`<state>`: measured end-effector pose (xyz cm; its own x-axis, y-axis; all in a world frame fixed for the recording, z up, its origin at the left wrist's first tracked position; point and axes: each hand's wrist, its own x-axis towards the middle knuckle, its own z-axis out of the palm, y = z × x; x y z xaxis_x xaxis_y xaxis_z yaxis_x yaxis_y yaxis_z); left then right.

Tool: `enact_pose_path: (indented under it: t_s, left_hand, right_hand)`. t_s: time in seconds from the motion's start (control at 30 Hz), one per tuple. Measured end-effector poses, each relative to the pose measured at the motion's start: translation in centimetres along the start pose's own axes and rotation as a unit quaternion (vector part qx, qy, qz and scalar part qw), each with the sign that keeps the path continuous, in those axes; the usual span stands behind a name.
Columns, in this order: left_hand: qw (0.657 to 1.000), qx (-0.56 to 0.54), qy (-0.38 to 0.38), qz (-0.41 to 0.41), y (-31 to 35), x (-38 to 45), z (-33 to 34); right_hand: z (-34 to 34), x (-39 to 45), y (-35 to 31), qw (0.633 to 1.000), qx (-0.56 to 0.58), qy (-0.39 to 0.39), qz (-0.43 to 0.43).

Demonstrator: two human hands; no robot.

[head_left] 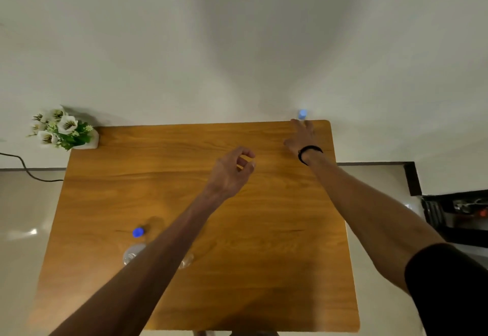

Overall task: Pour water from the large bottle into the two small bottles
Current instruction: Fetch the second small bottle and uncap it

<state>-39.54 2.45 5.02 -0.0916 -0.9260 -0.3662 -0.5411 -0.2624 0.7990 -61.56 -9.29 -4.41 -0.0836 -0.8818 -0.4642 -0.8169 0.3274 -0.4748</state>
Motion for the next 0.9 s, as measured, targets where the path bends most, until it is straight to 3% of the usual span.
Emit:
enact_pose_path:
  t_s: [0.5,0.9]
  left_hand:
    - [1.0,-0.004,-0.004,-0.023,-0.3,-0.5,0.3]
    - [1.0,-0.028,0.006,0.0,-2.1,-4.9,-0.1]
  right_hand:
    - [0.1,0.3,1.3,0.996,-0.039,0.044,-0.073]
    - [4.5,-17.0,-1.2,0.969,0.121,0.065,-0.204]
